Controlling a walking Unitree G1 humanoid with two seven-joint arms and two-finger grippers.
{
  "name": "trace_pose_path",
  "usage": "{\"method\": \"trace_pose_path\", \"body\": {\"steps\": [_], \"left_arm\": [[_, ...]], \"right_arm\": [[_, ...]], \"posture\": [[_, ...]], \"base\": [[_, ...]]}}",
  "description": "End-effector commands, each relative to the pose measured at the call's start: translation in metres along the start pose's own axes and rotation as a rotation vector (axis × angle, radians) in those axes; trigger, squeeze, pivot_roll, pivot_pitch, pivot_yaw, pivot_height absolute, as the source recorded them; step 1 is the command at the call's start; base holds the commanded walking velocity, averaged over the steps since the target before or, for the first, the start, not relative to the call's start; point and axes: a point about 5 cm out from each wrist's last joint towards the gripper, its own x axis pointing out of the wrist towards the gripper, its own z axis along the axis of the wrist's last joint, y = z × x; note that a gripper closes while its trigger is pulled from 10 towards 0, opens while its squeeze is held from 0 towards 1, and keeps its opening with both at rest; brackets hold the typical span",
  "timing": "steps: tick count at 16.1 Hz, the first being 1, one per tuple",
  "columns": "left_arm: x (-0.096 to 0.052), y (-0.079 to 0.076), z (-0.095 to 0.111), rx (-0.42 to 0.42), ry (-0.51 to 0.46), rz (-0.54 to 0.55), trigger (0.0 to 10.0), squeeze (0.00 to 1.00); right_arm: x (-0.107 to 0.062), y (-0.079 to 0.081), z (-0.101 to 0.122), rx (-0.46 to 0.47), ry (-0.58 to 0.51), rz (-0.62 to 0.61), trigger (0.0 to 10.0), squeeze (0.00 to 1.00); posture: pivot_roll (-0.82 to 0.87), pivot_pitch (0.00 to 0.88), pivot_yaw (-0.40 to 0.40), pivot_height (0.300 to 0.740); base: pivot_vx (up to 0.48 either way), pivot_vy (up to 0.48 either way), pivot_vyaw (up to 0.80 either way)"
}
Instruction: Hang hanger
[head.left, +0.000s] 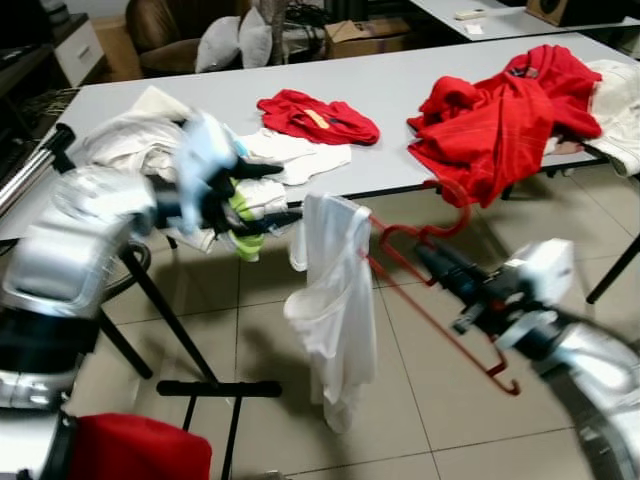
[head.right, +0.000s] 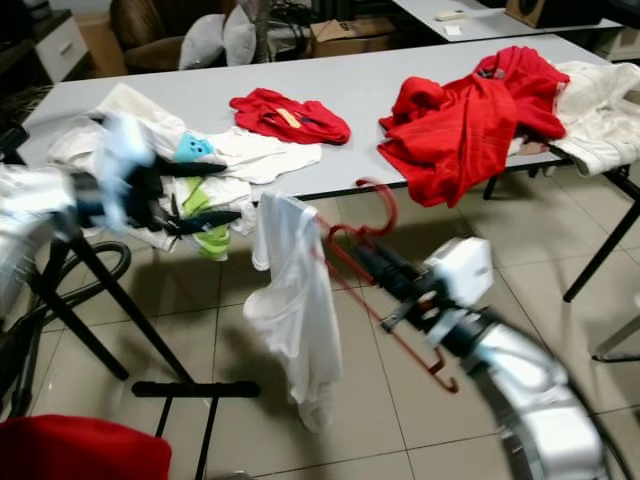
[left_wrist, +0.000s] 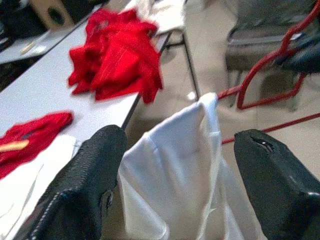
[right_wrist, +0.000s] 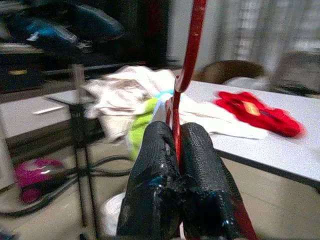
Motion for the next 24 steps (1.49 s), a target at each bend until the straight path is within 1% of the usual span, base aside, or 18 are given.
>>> {"method": "trace_pose_path", "body": {"steps": [1, 2, 3, 4, 5, 6, 7, 8, 10, 11, 13, 17, 19, 23, 24], "left_arm": [[-0.001, 0.003, 0.004, 0.000, -0.024, -0.034, 10.0, 1.00], [0.003, 0.009, 0.009, -0.024, -0.066, -0.106, 10.0, 0.09], [0.007, 0.008, 0.009, -0.021, -0.061, -0.167, 10.0, 0.00], [0.010, 0.008, 0.009, -0.014, -0.050, -0.199, 10.0, 0.00], [0.022, 0.007, 0.008, -0.024, -0.045, -0.290, 10.0, 0.00], [0.025, 0.007, 0.008, -0.026, -0.042, -0.306, 10.0, 0.00], [0.031, 0.004, 0.007, -0.012, -0.007, -0.366, 10.0, 0.00], [0.038, -0.001, 0.006, 0.008, 0.026, -0.417, 10.0, 0.00], [0.046, -0.005, 0.001, 0.037, 0.062, -0.469, 10.0, 0.00], [0.047, -0.007, 0.001, 0.018, 0.058, -0.506, 10.0, 0.00], [0.047, -0.010, 0.002, -0.019, 0.047, -0.551, 0.0, 0.00], [0.057, -0.017, -0.002, -0.054, 0.039, -0.568, 0.0, 0.00], [0.058, -0.019, 0.000, -0.091, 0.020, -0.589, 0.0, 0.00], [0.059, -0.020, 0.001, -0.105, 0.017, -0.599, 0.0, 0.00], [0.059, -0.022, 0.000, -0.119, 0.021, -0.611, 0.0, 0.00]], "right_arm": [[-0.003, -0.006, 0.007, 0.006, -0.028, 0.044, 10.0, 0.00], [-0.013, -0.022, 0.015, 0.040, -0.006, 0.161, 10.0, 0.00], [-0.017, -0.030, 0.020, 0.052, 0.008, 0.234, 10.0, 0.00], [-0.019, -0.034, 0.024, 0.066, 0.013, 0.271, 10.0, 0.00], [-0.026, -0.043, 0.033, 0.119, 0.041, 0.396, 10.0, 0.00], [-0.027, -0.044, 0.034, 0.122, 0.052, 0.416, 10.0, 0.00], [-0.028, -0.049, 0.038, 0.127, 0.076, 0.453, 10.0, 0.00], [-0.029, -0.054, 0.043, 0.135, 0.078, 0.477, 10.0, 0.00], [-0.029, -0.058, 0.051, 0.139, 0.073, 0.522, 10.0, 0.00], [-0.028, -0.058, 0.054, 0.135, 0.070, 0.542, 10.0, 0.00], [-0.027, -0.059, 0.056, 0.137, 0.071, 0.562, 10.0, 0.00], [-0.022, -0.057, 0.056, 0.123, 0.072, 0.586, 10.0, 0.00], [-0.020, -0.058, 0.058, 0.121, 0.069, 0.589, 10.0, 0.00], [-0.019, -0.059, 0.059, 0.120, 0.071, 0.588, 10.0, 0.00], [-0.018, -0.060, 0.058, 0.115, 0.076, 0.587, 10.0, 0.00]], "posture": [[-0.08, 0.000, 0.094, 0.740], [-0.08, 0.000, 0.091, 0.740], [-0.09, 0.000, 0.092, 0.740], [-0.09, 0.000, 0.092, 0.740], [-0.10, 0.000, 0.095, 0.740], [-0.10, 0.000, 0.095, 0.740], [-0.10, 0.000, 0.094, 0.740], [-0.10, 0.000, 0.090, 0.740], [-0.10, 0.000, 0.089, 0.740], [-0.10, 0.000, 0.088, 0.740], [-0.10, 0.000, 0.088, 0.740], [-0.10, 0.000, 0.088, 0.740], [-0.10, 0.000, 0.090, 0.740], [-0.10, 0.000, 0.090, 0.740], [-0.10, 0.000, 0.089, 0.740]], "base": [[0.000, 0.000, 0.00], [0.000, 0.000, 0.00], [0.000, 0.000, 0.00], [0.000, 0.000, 0.00], [0.000, 0.000, 0.00], [0.000, 0.000, 0.00], [0.000, 0.000, 0.00], [0.000, 0.000, 0.00], [0.000, 0.000, 0.00], [0.000, 0.000, 0.00], [0.000, 0.000, 0.00], [0.000, 0.000, 0.00], [0.000, 0.000, 0.00], [0.000, 0.000, 0.00], [0.000, 0.000, 0.00]]}}
